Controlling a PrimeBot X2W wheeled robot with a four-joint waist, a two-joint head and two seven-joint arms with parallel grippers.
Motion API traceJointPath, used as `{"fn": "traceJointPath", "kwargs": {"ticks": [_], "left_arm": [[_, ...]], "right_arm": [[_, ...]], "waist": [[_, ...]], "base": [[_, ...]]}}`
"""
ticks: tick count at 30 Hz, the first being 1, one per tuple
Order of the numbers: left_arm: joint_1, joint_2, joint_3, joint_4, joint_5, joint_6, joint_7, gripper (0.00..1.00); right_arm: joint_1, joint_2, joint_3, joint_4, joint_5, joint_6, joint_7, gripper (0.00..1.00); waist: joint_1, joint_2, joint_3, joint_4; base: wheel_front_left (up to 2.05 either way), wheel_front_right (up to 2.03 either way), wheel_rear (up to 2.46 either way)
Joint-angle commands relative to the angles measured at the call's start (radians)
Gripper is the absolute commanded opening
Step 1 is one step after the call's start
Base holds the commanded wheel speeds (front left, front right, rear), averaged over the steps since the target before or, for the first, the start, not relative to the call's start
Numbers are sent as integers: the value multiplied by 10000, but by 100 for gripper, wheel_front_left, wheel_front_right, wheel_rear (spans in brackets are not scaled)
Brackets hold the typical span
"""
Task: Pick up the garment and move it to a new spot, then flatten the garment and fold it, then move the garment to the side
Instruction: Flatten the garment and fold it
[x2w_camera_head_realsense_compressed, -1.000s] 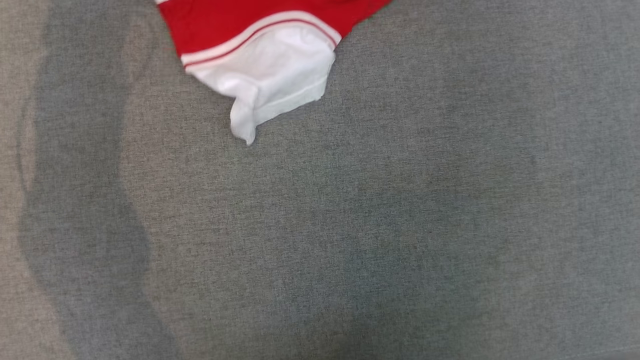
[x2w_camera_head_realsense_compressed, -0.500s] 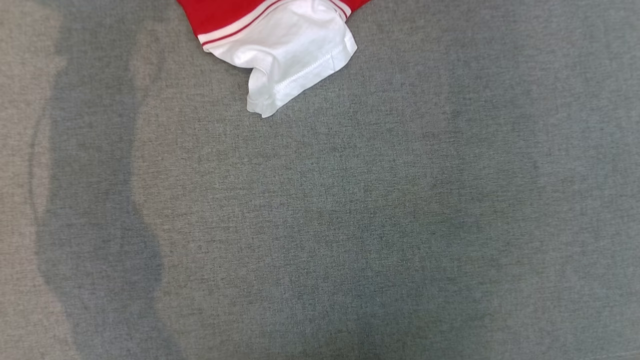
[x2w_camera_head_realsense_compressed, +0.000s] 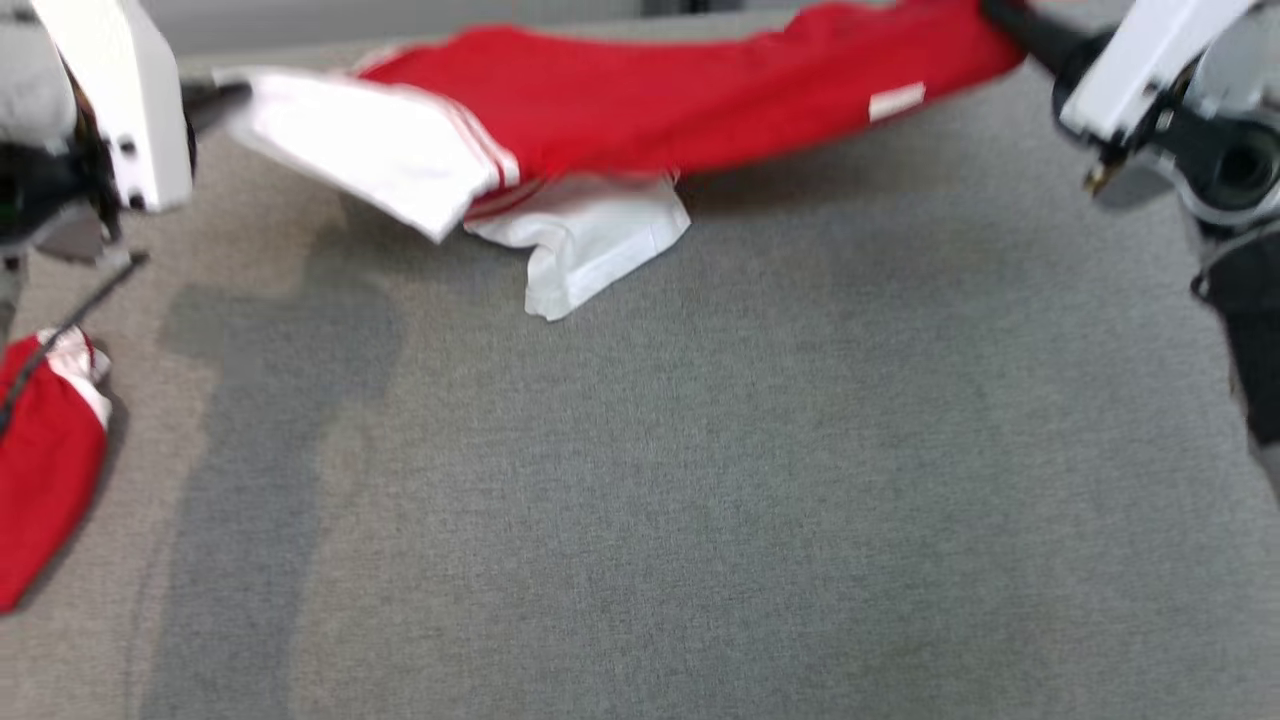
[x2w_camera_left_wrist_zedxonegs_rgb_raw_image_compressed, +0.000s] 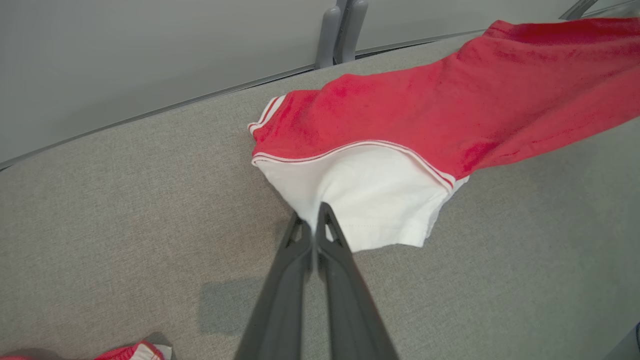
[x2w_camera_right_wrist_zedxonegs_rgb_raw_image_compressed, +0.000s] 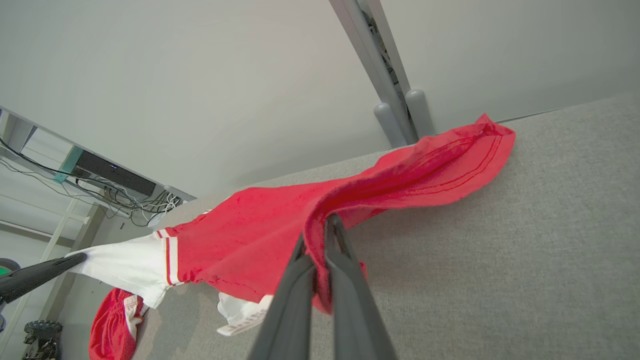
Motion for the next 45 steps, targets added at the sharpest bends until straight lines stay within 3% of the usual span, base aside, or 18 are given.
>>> {"fn": "traceJointPath", "kwargs": {"ticks": [1,11,22,30,35,45], "left_arm": [[426,160,-83,-235,-239,-9,96,0],[3668,1560,-835,-2970,-1855,94,1796,0],[6804,3093,-1004,-7257,-3296,1507,2721,0],[8347,3994,-785,-9273,-3903,2219,2356,0],[8600,4140,-679,-9477,-3957,2277,2143,0],[8754,4170,-764,-9570,-4096,2374,2242,0]], "right_arm": [[462,-127,125,-130,197,5,64,0],[3589,-925,1297,-1242,1196,5,907,0],[6531,-2419,2040,-3605,1554,5,1823,0],[8838,-3920,1320,-5601,1457,5,2722,0],[9508,-3969,728,-6139,1248,5,2965,0],[10230,-3198,-350,-6712,300,5,3733,0]], "waist": [[0,0,-1024,35],[0,0,-3173,13],[0,0,-3565,104],[0,0,-3165,225],[0,0,-3038,191],[0,0,-2819,120]], "base": [[0,0,0],[0,0,0],[0,0,0],[0,0,0],[0,0,0],[0,0,0]]}}
